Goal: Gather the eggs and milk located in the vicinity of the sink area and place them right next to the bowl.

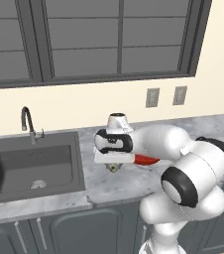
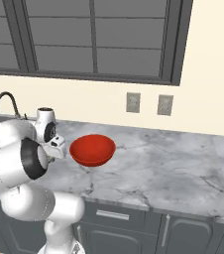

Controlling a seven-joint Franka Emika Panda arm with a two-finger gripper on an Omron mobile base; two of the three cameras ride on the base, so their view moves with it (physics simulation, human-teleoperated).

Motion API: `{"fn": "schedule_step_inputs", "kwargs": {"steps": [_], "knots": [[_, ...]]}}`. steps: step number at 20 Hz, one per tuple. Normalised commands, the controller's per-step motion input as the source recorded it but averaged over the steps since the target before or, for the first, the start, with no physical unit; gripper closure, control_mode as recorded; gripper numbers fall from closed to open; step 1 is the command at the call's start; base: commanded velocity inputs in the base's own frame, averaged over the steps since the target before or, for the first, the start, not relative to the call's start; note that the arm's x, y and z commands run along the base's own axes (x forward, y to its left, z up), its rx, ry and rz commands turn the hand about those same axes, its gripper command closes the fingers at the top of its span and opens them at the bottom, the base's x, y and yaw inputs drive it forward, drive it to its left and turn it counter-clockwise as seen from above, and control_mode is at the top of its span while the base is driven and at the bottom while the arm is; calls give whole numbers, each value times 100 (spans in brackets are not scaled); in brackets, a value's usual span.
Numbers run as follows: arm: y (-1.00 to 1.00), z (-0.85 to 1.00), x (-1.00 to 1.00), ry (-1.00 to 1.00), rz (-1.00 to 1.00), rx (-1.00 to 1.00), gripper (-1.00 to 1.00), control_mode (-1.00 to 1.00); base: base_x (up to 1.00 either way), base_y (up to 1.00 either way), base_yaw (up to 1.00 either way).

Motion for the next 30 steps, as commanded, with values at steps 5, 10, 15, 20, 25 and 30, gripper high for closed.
{"fn": "schedule_step_inputs", "kwargs": {"steps": [5,10,15,20,25,30], "knots": [[-66,91,-1,0,5,0,100,-100,0,0,0],[-100,60,1,0,7,0,100,-100,0,0,0],[-100,8,10,-5,16,3,100,-100,0,0,0],[-100,0,4,-7,32,7,100,-100,0,0,0],[-99,0,2,-12,42,16,100,-100,0,0,0],[-96,-10,22,-11,38,14,100,-100,0,0,0]]}}
